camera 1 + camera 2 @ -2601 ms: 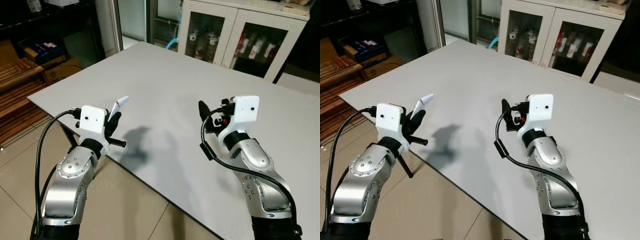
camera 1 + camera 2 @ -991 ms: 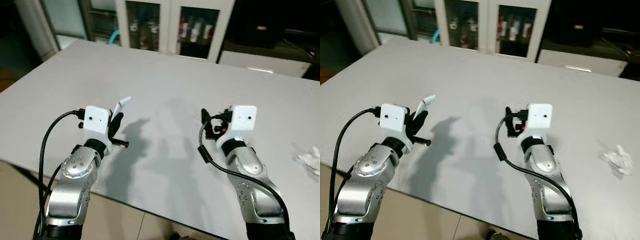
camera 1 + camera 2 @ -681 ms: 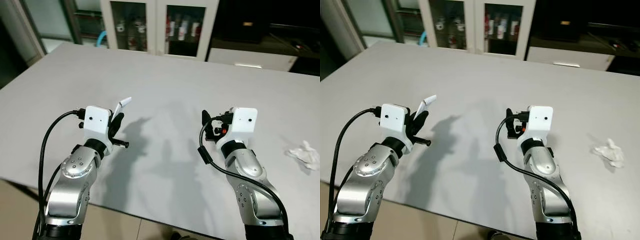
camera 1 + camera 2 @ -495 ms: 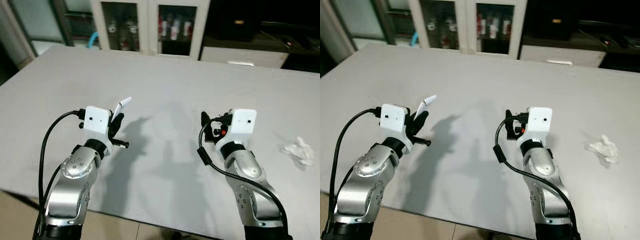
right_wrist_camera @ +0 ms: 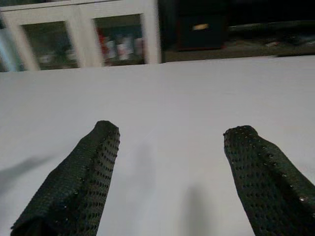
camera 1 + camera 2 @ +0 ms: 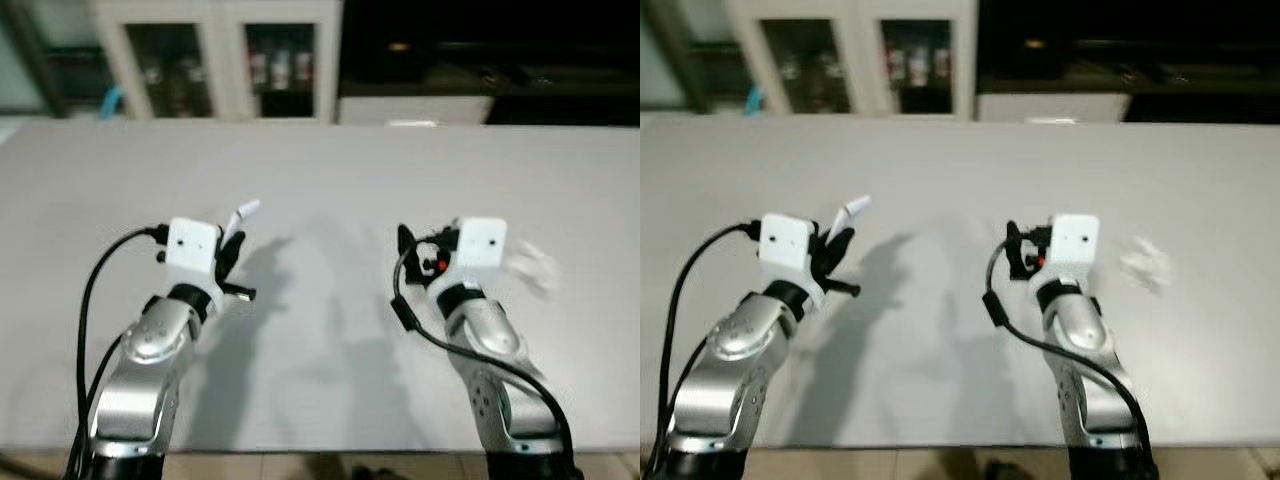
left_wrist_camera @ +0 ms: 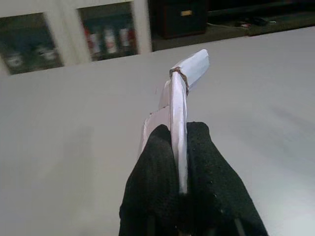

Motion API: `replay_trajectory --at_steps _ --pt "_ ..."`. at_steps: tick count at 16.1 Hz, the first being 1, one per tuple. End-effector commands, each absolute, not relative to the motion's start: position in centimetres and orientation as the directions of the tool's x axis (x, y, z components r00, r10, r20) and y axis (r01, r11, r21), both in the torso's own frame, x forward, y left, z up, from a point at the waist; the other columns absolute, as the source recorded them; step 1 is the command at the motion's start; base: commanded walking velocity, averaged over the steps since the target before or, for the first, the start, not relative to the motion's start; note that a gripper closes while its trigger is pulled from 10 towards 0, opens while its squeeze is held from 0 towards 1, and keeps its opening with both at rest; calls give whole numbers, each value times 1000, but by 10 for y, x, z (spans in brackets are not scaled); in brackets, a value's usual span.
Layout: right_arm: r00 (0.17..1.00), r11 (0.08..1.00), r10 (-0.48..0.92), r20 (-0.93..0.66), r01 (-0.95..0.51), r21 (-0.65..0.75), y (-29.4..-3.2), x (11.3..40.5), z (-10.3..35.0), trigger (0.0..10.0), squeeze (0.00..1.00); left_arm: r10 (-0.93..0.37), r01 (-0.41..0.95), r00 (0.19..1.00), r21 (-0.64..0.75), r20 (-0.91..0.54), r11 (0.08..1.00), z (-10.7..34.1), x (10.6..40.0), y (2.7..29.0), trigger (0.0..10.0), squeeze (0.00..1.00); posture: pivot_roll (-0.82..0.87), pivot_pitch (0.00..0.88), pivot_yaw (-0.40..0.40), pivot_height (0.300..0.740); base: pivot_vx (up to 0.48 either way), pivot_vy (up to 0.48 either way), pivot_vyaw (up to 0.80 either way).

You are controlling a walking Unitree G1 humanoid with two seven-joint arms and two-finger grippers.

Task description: Picking trash to rubbish bin

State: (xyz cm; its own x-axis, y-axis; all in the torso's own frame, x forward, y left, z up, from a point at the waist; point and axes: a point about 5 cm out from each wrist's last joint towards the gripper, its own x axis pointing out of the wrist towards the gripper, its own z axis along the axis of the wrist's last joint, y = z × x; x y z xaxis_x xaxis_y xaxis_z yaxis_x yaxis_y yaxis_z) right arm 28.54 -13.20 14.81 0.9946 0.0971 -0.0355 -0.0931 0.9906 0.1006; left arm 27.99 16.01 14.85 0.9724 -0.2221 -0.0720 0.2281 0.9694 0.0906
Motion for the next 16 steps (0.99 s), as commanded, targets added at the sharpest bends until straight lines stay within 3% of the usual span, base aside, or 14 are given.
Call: replay_trajectory --at_steps 1,5,10,13,14,16 --pt "995 992 87 -47 -83 96 -135 286 149 10000 0 -225 231 972 99 -68 968 148 278 159 10000 0 4 6 18 740 0 0 -800" --pt "988 989 135 -69 -130 74 -131 286 147 10000 0 -206 212 976 97 -66 972 148 277 160 10000 0 2 10 6 740 0 0 -719" --pt "978 982 189 -87 -187 25 -129 290 149 10000 0 -194 201 978 115 -71 973 147 275 164 10000 0 10 12 1 740 0 0 0" --pt "982 988 153 -112 -156 -18 -137 295 150 10000 0 -184 192 980 115 -75 975 147 275 168 10000 0 11 14 0 740 0 0 0" --pt "984 996 85 -159 -87 -3 -154 309 148 10000 1000 -220 229 972 145 -78 963 149 275 167 10000 0 8 16 -2 740 0 0 0" --pt "981 998 44 -192 -51 -36 -168 322 150 10000 1000 -289 299 954 164 -85 940 151 274 162 10000 0 10 17 -4 740 0 0 0"
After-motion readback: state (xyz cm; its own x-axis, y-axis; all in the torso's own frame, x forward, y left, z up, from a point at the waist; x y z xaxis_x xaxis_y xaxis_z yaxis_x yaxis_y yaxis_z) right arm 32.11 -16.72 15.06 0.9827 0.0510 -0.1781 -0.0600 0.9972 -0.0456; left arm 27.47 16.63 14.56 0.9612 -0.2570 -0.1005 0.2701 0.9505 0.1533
